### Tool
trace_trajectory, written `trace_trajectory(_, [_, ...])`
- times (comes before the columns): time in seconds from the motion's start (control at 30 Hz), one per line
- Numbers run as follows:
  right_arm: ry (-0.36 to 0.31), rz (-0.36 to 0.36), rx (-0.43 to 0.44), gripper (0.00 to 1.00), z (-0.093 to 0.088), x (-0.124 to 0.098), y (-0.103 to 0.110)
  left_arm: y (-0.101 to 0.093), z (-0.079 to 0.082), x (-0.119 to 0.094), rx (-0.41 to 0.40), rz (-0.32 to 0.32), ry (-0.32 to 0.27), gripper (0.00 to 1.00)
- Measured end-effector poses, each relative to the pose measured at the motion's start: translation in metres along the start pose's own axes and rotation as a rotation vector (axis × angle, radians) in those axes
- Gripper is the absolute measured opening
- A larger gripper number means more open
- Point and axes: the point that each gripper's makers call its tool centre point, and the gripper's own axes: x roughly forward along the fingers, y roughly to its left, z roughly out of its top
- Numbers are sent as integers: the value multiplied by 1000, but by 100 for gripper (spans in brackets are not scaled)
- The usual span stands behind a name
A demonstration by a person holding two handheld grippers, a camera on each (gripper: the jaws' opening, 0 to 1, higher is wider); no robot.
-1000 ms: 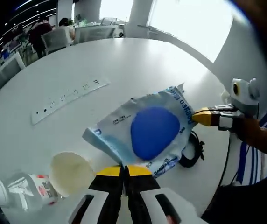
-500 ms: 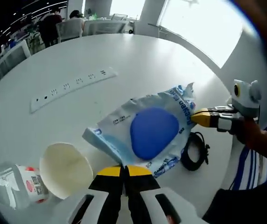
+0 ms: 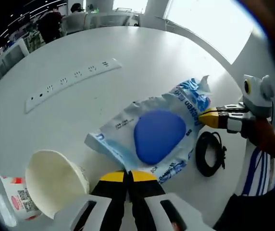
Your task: Arrange the tabletop items into an orderly group along one side of the table until the central work area is clear of visible clutter.
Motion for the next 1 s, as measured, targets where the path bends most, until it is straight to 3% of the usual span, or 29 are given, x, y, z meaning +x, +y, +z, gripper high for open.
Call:
trace_trajectory(0.47, [-7, -9, 35, 0, -6, 10, 2, 5, 0, 11, 90, 79, -23, 2])
trace_trajectory(0.8, [-43, -27, 78, 1, 0, 10, -1, 13, 5, 0, 78, 121, -64, 4])
trace_trajectory(1.0, [-58, -50, 67, 3, 5, 8, -4, 9, 2, 3, 74, 113, -64, 4])
